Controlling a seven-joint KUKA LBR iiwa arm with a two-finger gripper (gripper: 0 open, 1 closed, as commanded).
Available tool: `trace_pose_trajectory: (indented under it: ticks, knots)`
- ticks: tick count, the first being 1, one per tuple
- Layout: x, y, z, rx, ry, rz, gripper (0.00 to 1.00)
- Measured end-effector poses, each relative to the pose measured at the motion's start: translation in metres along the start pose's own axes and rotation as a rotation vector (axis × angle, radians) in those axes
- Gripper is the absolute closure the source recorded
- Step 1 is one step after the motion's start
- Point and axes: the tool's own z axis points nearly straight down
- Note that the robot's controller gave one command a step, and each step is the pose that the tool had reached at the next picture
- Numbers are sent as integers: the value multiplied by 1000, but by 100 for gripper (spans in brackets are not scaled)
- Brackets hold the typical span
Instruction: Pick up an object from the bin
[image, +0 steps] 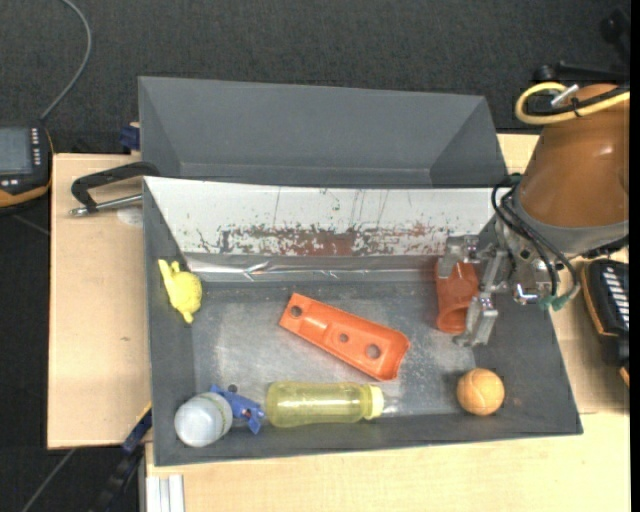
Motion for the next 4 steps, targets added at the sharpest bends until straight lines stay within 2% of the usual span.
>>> trace_pose_trajectory:
  ticks: [1,2,3,4]
  knots:
    - [-2,0,-5,1,-9,-2,0]
    - [-10,30,61,0,-10,79,0]
    - [-1,78,70,-1,-10,285,0]
    - [-11,92,106,-2,-13,194,0]
